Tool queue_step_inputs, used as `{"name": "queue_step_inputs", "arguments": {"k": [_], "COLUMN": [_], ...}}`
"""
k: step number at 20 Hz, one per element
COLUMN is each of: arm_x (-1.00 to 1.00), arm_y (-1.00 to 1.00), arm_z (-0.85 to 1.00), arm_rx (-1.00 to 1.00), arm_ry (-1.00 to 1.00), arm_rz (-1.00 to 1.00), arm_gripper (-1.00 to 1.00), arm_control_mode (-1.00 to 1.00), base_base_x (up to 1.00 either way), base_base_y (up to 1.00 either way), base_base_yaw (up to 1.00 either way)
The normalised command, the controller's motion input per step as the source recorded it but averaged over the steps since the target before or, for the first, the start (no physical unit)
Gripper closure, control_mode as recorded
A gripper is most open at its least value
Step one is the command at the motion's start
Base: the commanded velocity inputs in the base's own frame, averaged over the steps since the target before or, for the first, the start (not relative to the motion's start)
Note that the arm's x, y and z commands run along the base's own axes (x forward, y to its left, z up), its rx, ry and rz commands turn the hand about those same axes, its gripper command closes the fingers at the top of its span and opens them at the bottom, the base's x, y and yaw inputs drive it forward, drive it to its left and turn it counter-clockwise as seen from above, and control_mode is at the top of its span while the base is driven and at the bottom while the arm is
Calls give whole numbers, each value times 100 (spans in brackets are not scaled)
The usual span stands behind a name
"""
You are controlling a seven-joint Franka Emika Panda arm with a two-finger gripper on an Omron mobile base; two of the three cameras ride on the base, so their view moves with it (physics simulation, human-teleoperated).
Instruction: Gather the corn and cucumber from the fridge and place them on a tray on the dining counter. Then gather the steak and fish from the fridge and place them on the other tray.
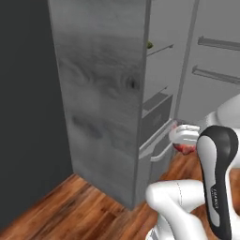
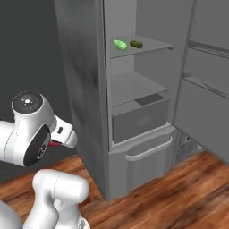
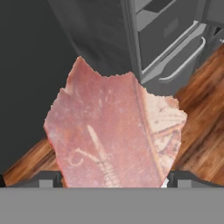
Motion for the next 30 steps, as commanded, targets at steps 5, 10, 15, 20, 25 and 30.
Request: {"name": "queue_step_inputs", "arguments": {"k": [5,10,15,20,25,30], "arm_x": [0,0,0,0,0,0], "arm_y": [0,0,0,0,0,0], "arm_z": [0,0,0,0,0,0], "arm_rx": [0,0,0,0,0,0], "arm_ry": [0,0,0,0,0,0], "arm_rz": [0,0,0,0,0,0], "arm_gripper": [100,100,100,100,100,100], "arm_control_mode": [100,100,100,100,100,100], "base_base_x": [-86,-99,-96,-71,-58,-58], "base_base_y": [-6,-22,-28,-62,-73,-74], "base_base_yaw": [-14,-23,-31,-28,-26,-26]}}
